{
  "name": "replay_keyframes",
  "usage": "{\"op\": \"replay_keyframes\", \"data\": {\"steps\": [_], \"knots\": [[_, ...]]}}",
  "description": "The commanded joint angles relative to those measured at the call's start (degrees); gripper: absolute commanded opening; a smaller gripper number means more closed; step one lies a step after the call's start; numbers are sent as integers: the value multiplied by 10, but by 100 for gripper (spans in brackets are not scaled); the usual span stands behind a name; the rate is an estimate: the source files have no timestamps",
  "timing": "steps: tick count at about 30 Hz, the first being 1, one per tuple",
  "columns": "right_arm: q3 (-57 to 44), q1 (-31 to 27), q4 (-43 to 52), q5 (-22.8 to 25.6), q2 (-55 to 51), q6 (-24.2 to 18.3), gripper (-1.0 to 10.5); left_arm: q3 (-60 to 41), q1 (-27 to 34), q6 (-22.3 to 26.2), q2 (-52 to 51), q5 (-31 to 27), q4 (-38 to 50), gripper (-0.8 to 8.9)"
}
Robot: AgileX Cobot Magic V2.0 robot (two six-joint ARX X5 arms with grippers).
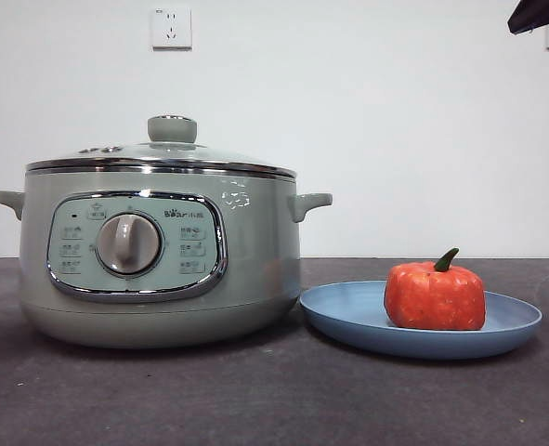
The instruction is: Take the pumpkin out from the steamer,put the pumpkin in the blue plate,close the lid
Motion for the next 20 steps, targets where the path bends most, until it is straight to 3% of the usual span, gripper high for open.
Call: {"op": "replay_keyframes", "data": {"steps": [1, 9, 20], "knots": [[-4, 1, 3, 2, 0, 5, -16, -50, 47, 6, -50, 11, 44, -3], [-4, 1, 3, 2, 0, 5, -16, -243, 179, -8, -171, 20, 160, -3], [-4, 1, 3, 2, 0, 5, -16, -387, 227, -9, -221, 26, 229, -3]]}}
